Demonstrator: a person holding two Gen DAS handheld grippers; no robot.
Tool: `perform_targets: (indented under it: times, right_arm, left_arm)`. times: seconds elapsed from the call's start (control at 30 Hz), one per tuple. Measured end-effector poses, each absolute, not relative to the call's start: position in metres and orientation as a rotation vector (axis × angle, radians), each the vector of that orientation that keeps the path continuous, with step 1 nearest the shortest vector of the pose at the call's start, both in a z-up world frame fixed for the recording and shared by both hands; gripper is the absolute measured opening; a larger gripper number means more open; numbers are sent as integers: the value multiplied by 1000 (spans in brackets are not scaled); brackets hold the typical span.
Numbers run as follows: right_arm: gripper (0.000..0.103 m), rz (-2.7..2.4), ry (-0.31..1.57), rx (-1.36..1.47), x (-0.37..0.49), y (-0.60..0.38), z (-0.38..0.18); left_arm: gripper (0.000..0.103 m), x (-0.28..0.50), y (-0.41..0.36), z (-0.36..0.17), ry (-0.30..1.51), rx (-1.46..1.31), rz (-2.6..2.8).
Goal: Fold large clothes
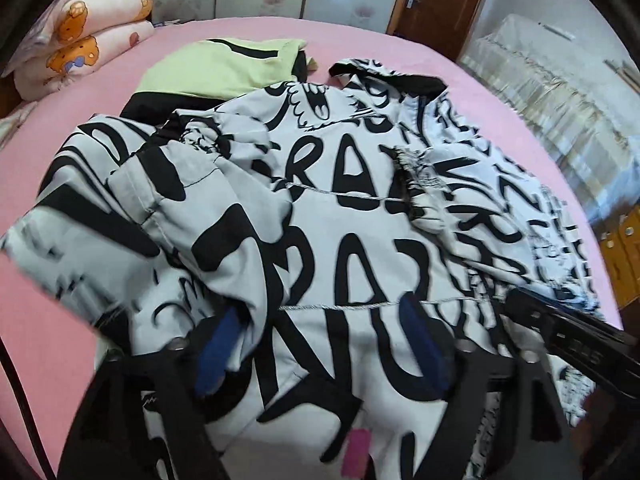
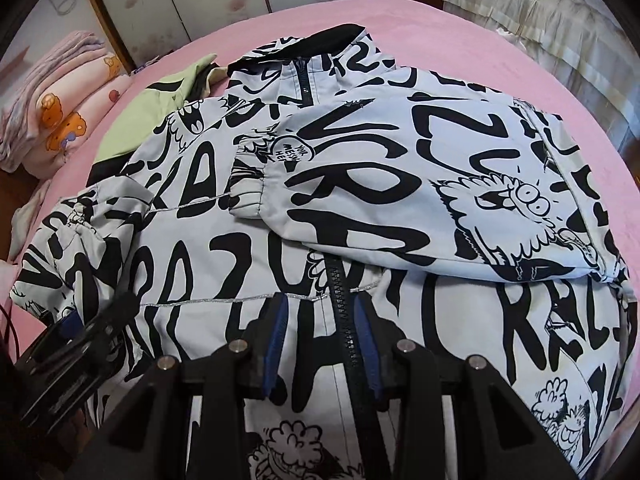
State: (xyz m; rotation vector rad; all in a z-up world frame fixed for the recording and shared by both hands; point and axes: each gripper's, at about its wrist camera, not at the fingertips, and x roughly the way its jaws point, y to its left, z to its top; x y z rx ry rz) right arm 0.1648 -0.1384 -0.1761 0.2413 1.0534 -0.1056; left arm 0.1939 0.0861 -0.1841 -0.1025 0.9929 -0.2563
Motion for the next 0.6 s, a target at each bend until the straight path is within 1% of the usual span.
perform_targets:
  times: [0.23, 0.27, 0.37, 0.4, 0.53, 0.6]
  right_arm:
    - [34, 29, 1005, 209, 169, -106, -159]
    - [37, 54, 995, 197, 171, -99, -154]
    - [54, 141, 950, 150, 173, -71, -140]
    - [57, 175, 931, 129, 173, -61, -135]
    - [58, 304, 911, 65, 181, -18, -126]
    - [62, 339, 914, 9, 187, 7, -131]
  left_arm:
    - [81, 168, 120, -143, 973, -147, -285]
    - [81, 162, 129, -136, 959, -161, -273]
    - [82, 150, 156, -125, 938, -186, -209]
    - [82, 147, 166, -124, 937, -196, -178]
    - [82, 145, 197, -131, 961, -233, -75]
    - [82, 147, 212, -140, 989, -256, -23]
